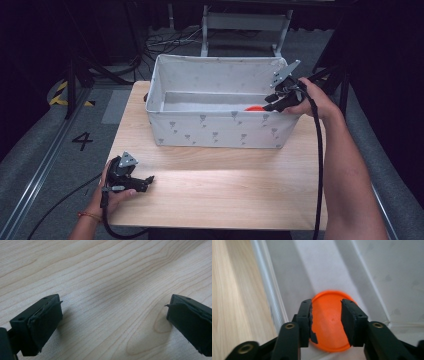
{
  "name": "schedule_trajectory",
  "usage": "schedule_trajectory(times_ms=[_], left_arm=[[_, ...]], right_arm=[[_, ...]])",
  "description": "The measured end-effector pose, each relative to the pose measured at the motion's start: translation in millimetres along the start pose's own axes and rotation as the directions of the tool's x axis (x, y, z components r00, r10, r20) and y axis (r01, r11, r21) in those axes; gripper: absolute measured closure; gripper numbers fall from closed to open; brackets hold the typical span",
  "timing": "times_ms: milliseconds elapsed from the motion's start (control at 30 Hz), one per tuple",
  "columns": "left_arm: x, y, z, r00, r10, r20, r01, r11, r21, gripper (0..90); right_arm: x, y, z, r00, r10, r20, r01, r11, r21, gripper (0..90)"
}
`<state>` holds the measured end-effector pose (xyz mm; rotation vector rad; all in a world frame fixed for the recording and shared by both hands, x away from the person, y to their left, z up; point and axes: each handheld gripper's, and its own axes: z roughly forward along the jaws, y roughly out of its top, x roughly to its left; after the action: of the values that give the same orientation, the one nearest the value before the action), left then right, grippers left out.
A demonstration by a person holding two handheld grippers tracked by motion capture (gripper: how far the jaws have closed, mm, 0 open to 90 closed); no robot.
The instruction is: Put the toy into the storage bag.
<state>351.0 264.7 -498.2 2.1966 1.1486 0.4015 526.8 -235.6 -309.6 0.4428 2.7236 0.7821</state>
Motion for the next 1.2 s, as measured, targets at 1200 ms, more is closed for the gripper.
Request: schedule_trajectory(times_ms=[1200], left_arm=[[0.8,-0.2,-0.3,1.0,0.007,0.007,-0.007,1.0,0.001,0.6]], right_arm=[[58.1,-28.2,-66.8,0.8944,0.347,0.282,-0.229,0.897,-0.378,22.3]])
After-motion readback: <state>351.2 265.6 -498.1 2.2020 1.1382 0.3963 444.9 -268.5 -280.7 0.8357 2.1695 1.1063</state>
